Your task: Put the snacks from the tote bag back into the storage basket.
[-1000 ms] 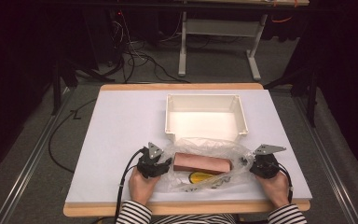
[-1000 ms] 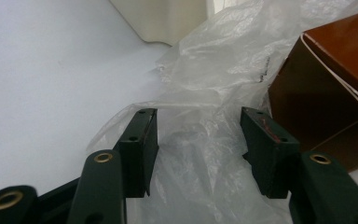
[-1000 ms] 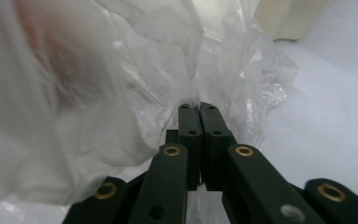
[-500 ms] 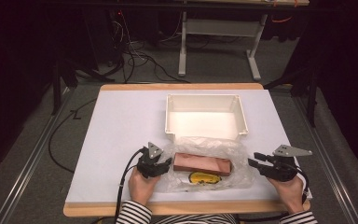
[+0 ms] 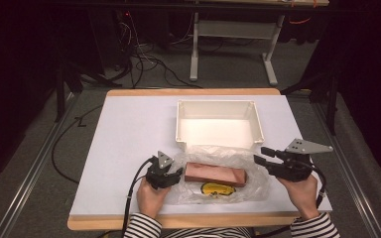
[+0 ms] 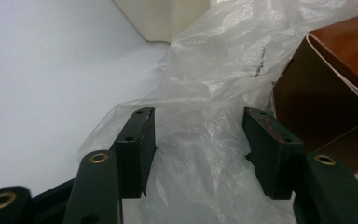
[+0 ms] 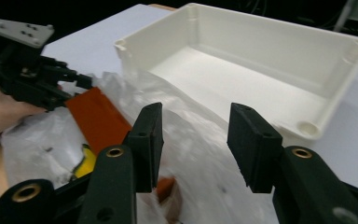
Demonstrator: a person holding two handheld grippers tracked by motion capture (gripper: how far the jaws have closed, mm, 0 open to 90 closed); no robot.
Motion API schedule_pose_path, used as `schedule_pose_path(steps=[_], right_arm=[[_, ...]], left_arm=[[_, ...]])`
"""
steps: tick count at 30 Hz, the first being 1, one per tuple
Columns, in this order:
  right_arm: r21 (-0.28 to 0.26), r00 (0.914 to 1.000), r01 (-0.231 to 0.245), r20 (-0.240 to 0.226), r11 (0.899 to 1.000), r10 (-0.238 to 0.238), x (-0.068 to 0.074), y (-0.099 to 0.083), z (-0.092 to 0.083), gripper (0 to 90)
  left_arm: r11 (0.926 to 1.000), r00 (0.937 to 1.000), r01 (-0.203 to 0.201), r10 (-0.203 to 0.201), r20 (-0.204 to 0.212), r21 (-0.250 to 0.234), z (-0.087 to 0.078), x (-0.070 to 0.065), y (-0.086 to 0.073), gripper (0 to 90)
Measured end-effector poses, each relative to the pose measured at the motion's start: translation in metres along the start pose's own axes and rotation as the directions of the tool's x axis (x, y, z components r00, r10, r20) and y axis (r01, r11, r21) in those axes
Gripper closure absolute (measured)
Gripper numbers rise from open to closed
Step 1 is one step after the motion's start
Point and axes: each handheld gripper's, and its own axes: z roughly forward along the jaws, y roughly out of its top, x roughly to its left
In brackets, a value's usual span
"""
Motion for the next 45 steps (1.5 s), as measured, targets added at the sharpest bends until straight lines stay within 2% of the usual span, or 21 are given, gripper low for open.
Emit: schedule_pose_path(steps=[5, 6, 7, 8, 10, 12, 13, 14, 16, 18, 20, 28, 29, 33, 34, 39, 40, 41, 43, 44, 45], right_arm=[[0.046, 0.9989, 0.030, -0.038, 0.998, -0.028, 0.015, 0.004, 0.016, 51.7], [0.093, 0.9990, 0.038, -0.025, 0.995, -0.036, 0.019, 0.001, 0.026, 51.4], [0.093, 0.9990, 0.038, -0.025, 0.995, -0.036, 0.019, 0.001, 0.026, 51.4], [0.129, 0.9989, 0.045, -0.018, 0.991, -0.043, 0.018, -0.005, 0.035, 52.5], [0.145, 0.9991, 0.042, -0.003, 0.989, -0.042, 0.018, -0.009, 0.038, 54.8], [0.176, 0.9982, 0.052, 0.022, 0.983, -0.056, 0.014, -0.016, 0.042, 65.2], [0.189, 0.9986, 0.041, 0.026, 0.981, -0.046, 0.009, -0.023, 0.044, 74.7], [0.189, 0.9986, 0.041, 0.026, 0.981, -0.046, 0.009, -0.023, 0.044, 74.7], [0.218, 0.9978, 0.035, 0.047, 0.975, -0.047, 0.002, -0.034, 0.044, 84.7], [0.225, 0.9972, 0.035, 0.057, 0.974, -0.049, 0.000, -0.037, 0.044, 86.3], [0.253, 0.9962, 0.016, 0.079, 0.967, -0.037, -0.007, -0.048, 0.044, 88.5], [0.279, 0.9927, -0.055, 0.118, 0.959, 0.022, -0.027, -0.074, 0.044, 89.4], [0.281, 0.9906, -0.061, 0.135, 0.958, 0.023, -0.031, -0.076, 0.047, 89.5], [0.281, 0.9872, -0.061, 0.159, 0.958, 0.016, -0.038, -0.075, 0.051, 89.5], [0.283, 0.9838, -0.057, 0.179, 0.957, 0.006, -0.042, -0.073, 0.055, 89.5], [0.285, 0.9808, -0.071, 0.194, 0.956, 0.015, -0.046, -0.074, 0.061, 87.7], [0.275, 0.9805, -0.076, 0.195, 0.958, 0.022, -0.045, -0.073, 0.059, 79.8], [0.275, 0.9805, -0.076, 0.195, 0.958, 0.022, -0.045, -0.073, 0.059, 79.8], [0.250, 0.9809, -0.082, 0.192, 0.965, 0.033, -0.042, -0.071, 0.052, 74.2], [0.222, 0.9830, -0.078, 0.180, 0.972, 0.038, -0.038, -0.067, 0.042, 70.9], [0.222, 0.9830, -0.078, 0.180, 0.972, 0.038, -0.038, -0.067, 0.042, 70.9]], left_arm=[[1.0000, 1.0000, 0.000, 0.000, 0.000, 0.000, 0.000, 0.000, 0.000, 45.3], [1.0000, 1.0000, 0.000, 0.000, 0.001, 0.000, 0.000, 0.000, 0.000, 45.2], [1.0000, 1.0000, 0.000, 0.000, 0.001, 0.000, 0.000, 0.000, 0.000, 45.2], [1.0000, 1.0000, 0.001, -0.001, 0.001, 0.000, 0.000, 0.000, 0.000, 45.2], [1.0000, 1.0000, 0.001, -0.001, 0.001, 0.000, 0.000, 0.000, 0.000, 45.1], [1.0000, 1.0000, 0.001, -0.001, 0.004, 0.002, 0.000, 0.000, 0.000, 45.0], [1.0000, 1.0000, 0.003, -0.003, 0.006, 0.002, 0.000, 0.001, 0.000, 44.8], [1.0000, 1.0000, 0.003, -0.003, 0.005, 0.001, 0.000, 0.001, 0.000, 44.8], [1.0000, 1.0000, 0.002, -0.002, 0.006, 0.002, 0.000, 0.001, 0.000, 44.7], [1.0000, 1.0000, 0.006, -0.006, 0.007, 0.001, 0.000, 0.001, 0.000, 44.7], [1.0000, 0.9999, 0.007, -0.007, 0.008, 0.002, 0.000, 0.001, 0.000, 44.7], [1.0000, 0.9998, 0.007, -0.007, 0.017, 0.004, -0.001, -0.001, 0.000, 45.4], [1.0000, 0.9998, 0.008, -0.008, 0.018, 0.006, -0.002, -0.001, -0.001, 45.6], [0.9998, 0.9996, 0.020, -0.020, 0.021, 0.004, -0.005, -0.003, -0.004, 46.1], [0.9998, 0.9996, 0.019, -0.019, 0.021, 0.007, -0.007, -0.003, -0.004, 46.5], [0.9996, 0.9996, 0.028, -0.028, 0.004, 0.006, -0.010, -0.010, -0.008, 47.0], [0.9995, 0.9995, 0.031, -0.031, 0.000, 0.005, -0.011, -0.010, -0.008, 47.0], [0.9993, 0.9993, 0.036, -0.036, -0.001, 0.005, -0.011, -0.011, -0.009, 47.0], [0.9990, 0.9990, 0.043, -0.043, -0.005, 0.006, -0.011, -0.011, -0.009, 46.9], [0.9990, 0.9989, 0.045, -0.045, -0.011, 0.005, -0.011, -0.013, -0.009, 46.9], [0.9990, 0.9989, 0.045, -0.045, -0.011, 0.005, -0.011, -0.013, -0.009, 46.9]])
